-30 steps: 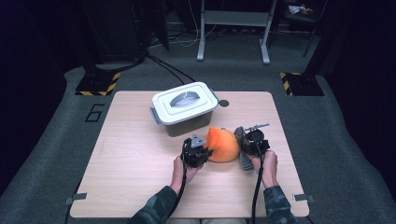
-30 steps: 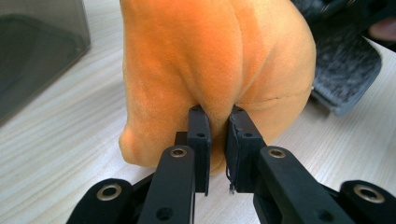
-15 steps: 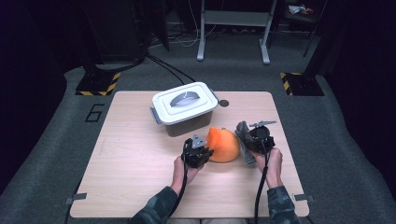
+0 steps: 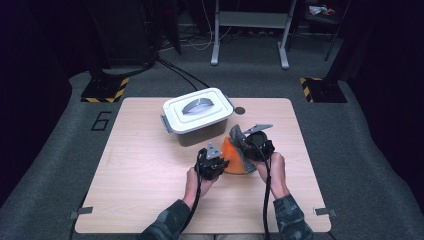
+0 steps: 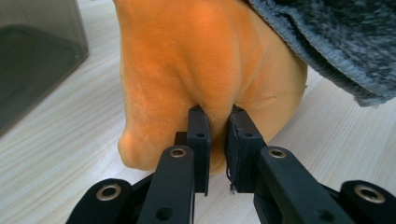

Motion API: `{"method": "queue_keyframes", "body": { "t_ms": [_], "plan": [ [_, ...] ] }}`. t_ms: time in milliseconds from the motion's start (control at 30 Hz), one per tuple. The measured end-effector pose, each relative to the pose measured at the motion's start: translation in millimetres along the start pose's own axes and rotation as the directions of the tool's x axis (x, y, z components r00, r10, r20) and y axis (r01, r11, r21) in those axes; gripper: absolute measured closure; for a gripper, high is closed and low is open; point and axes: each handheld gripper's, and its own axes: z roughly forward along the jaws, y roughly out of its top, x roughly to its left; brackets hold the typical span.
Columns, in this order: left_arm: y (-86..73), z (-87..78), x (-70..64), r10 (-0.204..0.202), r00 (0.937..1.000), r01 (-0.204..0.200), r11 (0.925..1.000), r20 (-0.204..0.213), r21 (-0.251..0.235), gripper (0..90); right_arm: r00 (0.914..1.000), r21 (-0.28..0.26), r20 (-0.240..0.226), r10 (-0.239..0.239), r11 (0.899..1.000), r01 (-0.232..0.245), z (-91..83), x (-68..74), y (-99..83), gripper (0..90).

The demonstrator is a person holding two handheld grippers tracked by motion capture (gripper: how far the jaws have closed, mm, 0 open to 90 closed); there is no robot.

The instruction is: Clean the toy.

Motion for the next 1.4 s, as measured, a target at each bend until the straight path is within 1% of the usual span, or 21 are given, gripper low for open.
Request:
{"method": "queue_keyframes", "body": {
  "t_ms": [167,267,300,367,433,500,533,667,700,733,767,800,867,933,1000,1033,1067,1133,1267,1333,1400],
  "plan": [
    [0.4,0.9,0.0,-0.003,1.0000,0.003,1.0000,0.005,-0.002,81.0,0.9997,0.002,0.002,0.025,1.000,-0.025,-0.2,-7.7,-4.5,73.7],
    [0.1,0.9,1.1,-0.005,0.9999,0.005,1.0000,0.009,0.002,81.0,0.9982,0.013,0.014,0.058,0.998,-0.058,2.0,-19.4,-12.8,73.7],
    [0.1,0.9,1.1,-0.005,0.9999,0.005,1.0000,0.009,0.002,81.0,0.9982,0.013,0.014,0.058,0.998,-0.058,2.0,-19.4,-12.8,73.7],
    [0.3,0.6,0.7,0.001,1.0000,-0.001,1.0000,0.007,0.008,81.0,0.9963,0.024,0.025,0.083,0.996,-0.083,4.1,-27.3,-20.5,73.7],
    [0.0,0.8,0.8,-0.001,1.0000,0.001,1.0000,0.009,0.006,81.0,0.9957,0.029,0.032,0.087,0.996,-0.088,4.6,-28.8,-22.1,73.6],
    [-0.1,0.9,0.9,-0.001,1.0000,0.001,1.0000,0.009,0.005,81.0,0.9932,0.048,0.041,0.109,0.993,-0.111,7.7,-35.8,-28.2,73.6],
    [-0.1,0.9,0.9,-0.001,1.0000,0.001,1.0000,0.009,0.006,81.0,0.9932,0.048,0.041,0.109,0.993,-0.111,7.7,-35.8,-28.2,73.6],
    [0.0,0.8,0.7,0.001,1.0000,-0.001,1.0000,0.007,0.009,80.9,0.9872,0.081,0.062,0.147,0.985,-0.152,16.7,-44.8,-38.1,73.6],
    [0.0,0.8,0.7,0.001,1.0000,-0.001,1.0000,0.007,0.009,80.9,0.9872,0.081,0.062,0.147,0.985,-0.152,16.7,-44.8,-38.1,73.6],
    [0.0,0.9,0.9,0.001,1.0000,-0.001,1.0000,0.009,0.008,80.9,0.9844,0.104,0.067,0.163,0.980,-0.169,21.2,-48.5,-42.3,73.6],
    [0.0,0.9,0.9,0.001,1.0000,-0.001,1.0000,0.009,0.008,80.9,0.9844,0.104,0.067,0.163,0.980,-0.169,21.2,-48.5,-42.3,73.6],
    [-0.1,1.0,1.0,0.000,1.0000,0.000,1.0000,0.009,0.007,80.9,0.9815,0.123,0.077,0.175,0.975,-0.184,26.5,-51.3,-46.6,73.6],
    [-0.2,1.2,0.7,-0.005,0.9999,0.005,1.0000,0.009,0.004,80.9,0.9805,0.131,0.077,0.181,0.973,-0.190,29.3,-53.0,-48.9,73.6],
    [-0.2,1.2,0.7,-0.002,1.0000,0.002,1.0000,0.008,0.005,80.9,0.9773,0.163,0.078,0.197,0.965,-0.208,38.5,-56.2,-55.6,73.6],
    [-0.1,1.0,0.7,-0.001,1.0000,0.001,1.0000,0.009,0.008,80.9,0.9777,0.172,0.074,0.197,0.963,-0.207,41.9,-57.5,-58.0,73.6],
    [-0.1,0.9,0.8,-0.001,1.0000,0.001,1.0000,0.008,0.008,80.9,0.9769,0.190,0.068,0.202,0.959,-0.212,48.0,-59.5,-62.6,73.6],
    [-0.3,1.1,0.6,-0.003,1.0000,0.003,1.0000,0.007,0.005,80.9,0.9769,0.190,0.068,0.202,0.959,-0.212,48.0,-59.5,-62.6,73.6],
    [0.0,0.6,0.6,-0.001,1.0000,0.001,0.9999,0.007,0.011,80.9,0.9736,0.196,0.058,0.221,0.954,-0.228,53.7,-59.6,-65.9,73.6],
    [-0.2,0.6,0.5,-0.002,1.0000,0.002,1.0000,0.004,0.006,80.9,0.9772,0.195,0.061,0.203,0.958,-0.211,54.6,-59.6,-65.9,73.6],
    [-0.3,0.7,0.5,-0.012,0.9999,0.012,0.9999,0.008,0.002,80.9,0.9744,0.191,0.067,0.215,0.956,-0.224,48.5,-63.2,-64.9,73.7],
    [-0.4,0.7,0.6,-0.012,0.9999,0.012,0.9999,0.009,0.000,80.8,0.9683,0.155,0.083,0.236,0.957,-0.246,37.8,-66.6,-62.4,73.7]
  ]
}}
